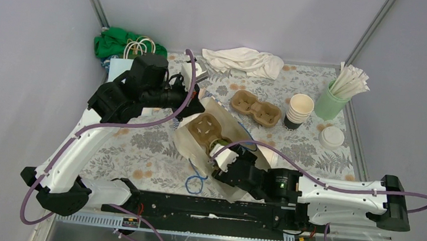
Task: Pack the takeout coffee
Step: Place the coffee cup on the cup tray.
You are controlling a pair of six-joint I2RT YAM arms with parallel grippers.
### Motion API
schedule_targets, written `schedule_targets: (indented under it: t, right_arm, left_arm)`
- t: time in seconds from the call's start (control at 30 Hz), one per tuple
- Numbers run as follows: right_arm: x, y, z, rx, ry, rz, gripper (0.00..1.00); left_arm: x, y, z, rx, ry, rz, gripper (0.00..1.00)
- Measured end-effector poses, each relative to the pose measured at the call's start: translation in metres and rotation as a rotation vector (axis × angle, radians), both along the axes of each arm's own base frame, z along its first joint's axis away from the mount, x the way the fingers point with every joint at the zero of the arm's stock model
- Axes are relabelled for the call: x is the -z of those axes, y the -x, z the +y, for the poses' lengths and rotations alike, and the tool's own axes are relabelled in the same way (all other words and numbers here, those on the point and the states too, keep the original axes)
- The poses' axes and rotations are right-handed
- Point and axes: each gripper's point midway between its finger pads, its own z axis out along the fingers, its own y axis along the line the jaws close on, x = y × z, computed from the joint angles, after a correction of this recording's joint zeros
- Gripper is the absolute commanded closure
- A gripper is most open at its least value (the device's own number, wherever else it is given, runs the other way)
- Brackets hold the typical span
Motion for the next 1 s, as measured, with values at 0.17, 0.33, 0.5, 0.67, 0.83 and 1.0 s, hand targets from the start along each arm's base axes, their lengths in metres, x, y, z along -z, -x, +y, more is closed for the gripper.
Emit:
schedule_targets:
  t: [0.17, 0.33, 0.5, 0.67, 0.83, 1.0]
  right_arm:
    - [-0.013, 0.002, -0.006, 0.008, -0.012, 0.013, 0.72]
    - [-0.03, 0.004, -0.007, 0.016, -0.041, 0.024, 0.72]
    - [-0.027, 0.008, -0.013, 0.016, -0.018, 0.04, 0.72]
    - [-0.02, 0.012, -0.021, 0.02, 0.031, 0.06, 0.72]
    - [-0.015, 0.014, -0.022, 0.02, 0.052, 0.075, 0.73]
    - [-0.011, 0.014, -0.02, 0.022, 0.054, 0.074, 0.73]
  left_arm:
    - [0.0, 0.0, 0.0, 0.002, -0.001, -0.003, 1.0]
    - [0.0, 0.0, 0.0, 0.005, -0.001, -0.002, 1.0]
    - [0.0, 0.001, -0.001, 0.01, 0.0, -0.004, 1.0]
    - [0.0, 0.001, 0.0, 0.014, -0.004, -0.009, 1.0]
    - [0.0, 0.001, 0.0, 0.021, -0.008, -0.014, 1.0]
    - [0.001, 0.004, -0.001, 0.037, -0.008, -0.012, 1.0]
